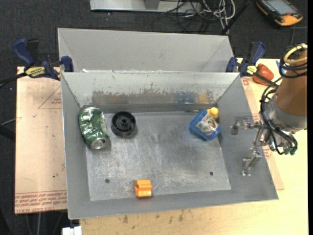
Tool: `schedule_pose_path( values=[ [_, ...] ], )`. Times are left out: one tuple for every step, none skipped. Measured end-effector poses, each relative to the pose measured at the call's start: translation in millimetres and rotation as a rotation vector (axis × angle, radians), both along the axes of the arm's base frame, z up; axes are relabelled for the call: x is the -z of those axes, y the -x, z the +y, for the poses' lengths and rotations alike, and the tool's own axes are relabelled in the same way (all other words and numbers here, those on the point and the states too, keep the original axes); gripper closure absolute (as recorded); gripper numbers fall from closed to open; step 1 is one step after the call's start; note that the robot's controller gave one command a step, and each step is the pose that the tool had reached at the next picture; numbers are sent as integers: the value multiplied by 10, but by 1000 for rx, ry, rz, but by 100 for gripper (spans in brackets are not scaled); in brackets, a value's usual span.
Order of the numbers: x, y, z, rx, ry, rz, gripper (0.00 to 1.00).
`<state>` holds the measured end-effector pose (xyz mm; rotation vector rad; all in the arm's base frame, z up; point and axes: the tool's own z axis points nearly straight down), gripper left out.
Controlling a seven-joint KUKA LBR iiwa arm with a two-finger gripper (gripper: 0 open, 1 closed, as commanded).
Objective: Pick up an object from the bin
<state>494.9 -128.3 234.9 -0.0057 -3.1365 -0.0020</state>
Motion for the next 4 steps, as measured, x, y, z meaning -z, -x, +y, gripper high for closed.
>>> schedule_pose_path(
  values=[
    [-26,-15,6,-3,1,-6,0],
    [503,-206,-120,14,3,-14,0],
    [636,-380,-66,7,-2,4,0],
    [506,-837,283,-22,2,-10,0]
  ],
)
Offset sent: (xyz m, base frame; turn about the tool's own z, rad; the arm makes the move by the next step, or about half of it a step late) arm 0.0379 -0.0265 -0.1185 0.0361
